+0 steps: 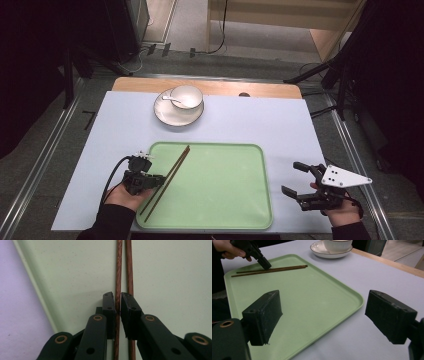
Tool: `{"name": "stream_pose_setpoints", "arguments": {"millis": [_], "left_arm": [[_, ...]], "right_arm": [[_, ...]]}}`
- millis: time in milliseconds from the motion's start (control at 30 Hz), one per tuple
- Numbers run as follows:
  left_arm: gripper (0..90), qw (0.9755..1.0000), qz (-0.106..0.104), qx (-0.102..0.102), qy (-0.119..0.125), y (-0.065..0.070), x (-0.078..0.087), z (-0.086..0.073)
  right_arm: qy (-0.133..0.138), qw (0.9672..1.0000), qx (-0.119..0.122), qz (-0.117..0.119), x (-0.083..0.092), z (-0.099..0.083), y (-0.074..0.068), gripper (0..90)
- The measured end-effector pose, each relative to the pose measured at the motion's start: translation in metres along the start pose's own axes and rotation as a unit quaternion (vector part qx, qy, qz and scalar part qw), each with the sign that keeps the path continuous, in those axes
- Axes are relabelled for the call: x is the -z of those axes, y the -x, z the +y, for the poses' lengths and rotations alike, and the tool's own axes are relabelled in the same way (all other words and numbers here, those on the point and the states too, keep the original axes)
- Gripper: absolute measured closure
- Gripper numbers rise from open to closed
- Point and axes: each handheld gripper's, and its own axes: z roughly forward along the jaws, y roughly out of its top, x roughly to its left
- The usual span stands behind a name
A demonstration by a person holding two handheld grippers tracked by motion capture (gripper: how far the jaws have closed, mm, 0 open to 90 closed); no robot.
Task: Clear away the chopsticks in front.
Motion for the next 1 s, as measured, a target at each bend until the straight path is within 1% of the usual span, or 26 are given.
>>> {"name": "stream_pose_setpoints", "arguments": {"millis": [67, 167, 200, 233, 267, 300, 333, 367, 433, 467, 500, 567, 633, 667, 700, 733, 767, 833, 900, 1000], "left_arm": [[76.3, 1.0000, -0.003, -0.001, -0.001, -0.001, 0.001, 0.000], [72.5, 1.0000, -0.004, 0.000, 0.001, -0.004, 0.002, 0.001], [72.5, 1.0000, -0.009, -0.002, 0.001, -0.005, 0.003, 0.001], [71.5, 0.9999, -0.010, -0.008, 0.008, -0.006, 0.004, 0.001], [70.6, 0.9997, -0.008, -0.018, 0.015, -0.007, 0.006, 0.001], [66.5, 0.9993, -0.011, -0.025, 0.025, -0.008, 0.009, 0.002], [64.3, 0.9993, -0.011, -0.025, 0.025, -0.008, 0.009, 0.002], [64.3, 0.9991, -0.014, -0.030, 0.028, -0.008, 0.010, 0.002], [58.4, 0.9986, -0.016, -0.041, 0.029, -0.010, 0.012, 0.003], [52.0, 0.9983, -0.017, -0.048, 0.030, -0.011, 0.013, 0.003], [52.0, 0.9979, -0.019, -0.053, 0.032, -0.012, 0.014, 0.003], [46.0, 0.9970, -0.026, -0.061, 0.039, -0.014, 0.016, 0.002], [41.6, 0.9965, -0.035, -0.063, 0.043, -0.016, 0.019, 0.002], [40.6, 0.9961, -0.037, -0.065, 0.047, -0.016, 0.021, 0.002], [39.3, 0.9952, -0.044, -0.073, 0.049, -0.018, 0.024, 0.002], [37.8, 0.9947, -0.046, -0.074, 0.053, -0.018, 0.025, 0.002], [36.4, 0.9940, -0.046, -0.081, 0.056, -0.019, 0.028, 0.001], [35.6, 0.9930, -0.051, -0.088, 0.059, -0.021, 0.032, 0.000], [35.2, 0.9921, -0.047, -0.097, 0.065, -0.023, 0.036, -0.002], [34.2, 0.9906, -0.048, -0.107, 0.071, -0.026, 0.041, -0.004]], "right_arm": [[0.000, 1.0000, 0.000, 0.000, 0.000, 0.000, 0.000, 14.5], [0.000, 1.0000, 0.000, 0.000, 0.000, 0.000, 0.000, 14.5], [0.000, 1.0000, 0.000, 0.000, 0.000, 0.000, 0.000, 14.5], [0.000, 1.0000, -0.001, 0.000, 0.000, 0.000, 0.000, 14.5], [0.001, 1.0000, -0.001, 0.000, 0.000, 0.000, 0.000, 14.5], [0.001, 1.0000, -0.001, 0.000, 0.000, 0.000, 0.000, 14.5], [0.001, 1.0000, -0.001, 0.000, 0.000, 0.000, 0.000, 14.5], [0.001, 1.0000, -0.001, 0.000, 0.000, 0.000, 0.000, 14.5], [0.001, 1.0000, -0.001, 0.000, 0.000, 0.000, 0.000, 14.5], [0.001, 1.0000, -0.001, 0.001, 0.000, 0.000, 0.000, 14.5], [0.001, 1.0000, -0.001, 0.001, 0.000, 0.000, 0.000, 14.5], [0.001, 1.0000, -0.002, 0.001, 0.000, 0.000, 0.001, 14.5], [0.000, 1.0000, -0.002, 0.002, -0.001, 0.000, 0.000, 14.5], [-0.001, 1.0000, -0.003, 0.003, -0.001, -0.001, 0.000, 14.5], [-0.001, 1.0000, -0.002, 0.003, -0.001, -0.001, 0.000, 14.5], [-0.002, 1.0000, -0.003, 0.004, -0.001, -0.001, 0.001, 14.5], [-0.002, 1.0000, -0.004, 0.004, -0.001, -0.001, 0.001, 14.5], [-0.003, 1.0000, -0.004, 0.004, -0.001, -0.001, 0.001, 14.5], [-0.003, 1.0000, -0.004, 0.004, -0.001, -0.001, 0.001, 14.5], [-0.003, 1.0000, -0.005, 0.004, -0.002, -0.001, 0.001, 14.5]]}}
